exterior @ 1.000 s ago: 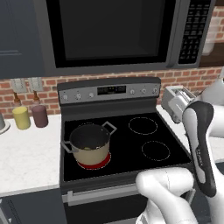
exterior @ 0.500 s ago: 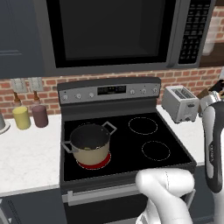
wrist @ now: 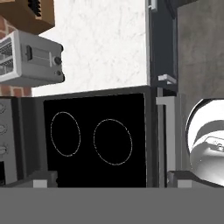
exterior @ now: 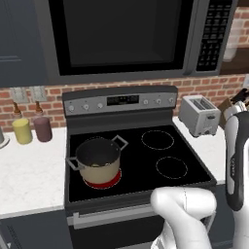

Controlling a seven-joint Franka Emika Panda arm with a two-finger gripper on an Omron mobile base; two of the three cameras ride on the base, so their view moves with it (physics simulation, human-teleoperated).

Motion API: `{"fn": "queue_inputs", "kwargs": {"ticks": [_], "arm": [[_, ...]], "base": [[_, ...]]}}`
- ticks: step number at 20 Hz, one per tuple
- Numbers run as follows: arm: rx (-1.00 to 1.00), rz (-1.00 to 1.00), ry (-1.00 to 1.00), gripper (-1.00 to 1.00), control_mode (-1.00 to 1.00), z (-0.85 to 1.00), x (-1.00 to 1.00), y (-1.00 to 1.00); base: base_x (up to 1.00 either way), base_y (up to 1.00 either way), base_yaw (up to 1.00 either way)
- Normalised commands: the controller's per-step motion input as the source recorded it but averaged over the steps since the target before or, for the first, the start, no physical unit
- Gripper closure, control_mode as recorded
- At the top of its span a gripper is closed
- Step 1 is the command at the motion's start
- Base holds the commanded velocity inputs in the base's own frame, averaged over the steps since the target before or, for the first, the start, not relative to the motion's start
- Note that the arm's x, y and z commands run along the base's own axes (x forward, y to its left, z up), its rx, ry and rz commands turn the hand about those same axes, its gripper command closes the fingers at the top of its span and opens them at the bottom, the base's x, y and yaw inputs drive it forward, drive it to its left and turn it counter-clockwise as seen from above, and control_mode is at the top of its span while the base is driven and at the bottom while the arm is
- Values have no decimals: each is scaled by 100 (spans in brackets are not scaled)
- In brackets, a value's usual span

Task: Put the potato and garlic in the pot. Retrieve the spatula and lightly stir the vegetables in the pot.

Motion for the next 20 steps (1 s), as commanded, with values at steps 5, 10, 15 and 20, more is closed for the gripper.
{"fn": "queue_inputs", "kwargs": {"ticks": [5,10,15,20], "arm": [[0,0,0,-100,100,0,0,0],[0,0,0,-100,100,0,0,0],[5,-23,3,-100,-100,-2,39,-61],[14,-53,9,-100,-100,-19,51,-50]], "base": [[1,-75,-4],[6,-58,-4],[0,0,0],[0,0,0]]}}
